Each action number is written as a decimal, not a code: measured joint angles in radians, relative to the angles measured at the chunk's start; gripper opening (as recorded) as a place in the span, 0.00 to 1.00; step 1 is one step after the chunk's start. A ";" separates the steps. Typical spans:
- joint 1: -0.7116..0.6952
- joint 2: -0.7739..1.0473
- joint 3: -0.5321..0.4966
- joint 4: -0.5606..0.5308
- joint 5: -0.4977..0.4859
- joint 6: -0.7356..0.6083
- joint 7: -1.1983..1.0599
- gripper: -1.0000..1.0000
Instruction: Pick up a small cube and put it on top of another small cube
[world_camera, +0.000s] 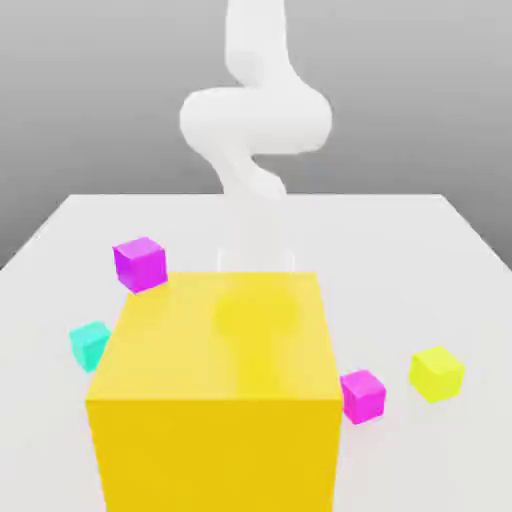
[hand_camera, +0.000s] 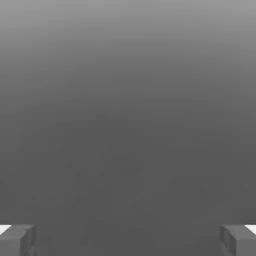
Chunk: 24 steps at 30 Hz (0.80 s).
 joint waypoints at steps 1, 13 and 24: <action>-0.032 0.024 0.005 -0.020 -0.003 0.018 0.050 0.50; -0.372 0.293 0.034 -0.237 -0.034 0.220 0.610 0.50; -0.639 0.536 0.003 -0.434 -0.054 0.402 1.111 0.50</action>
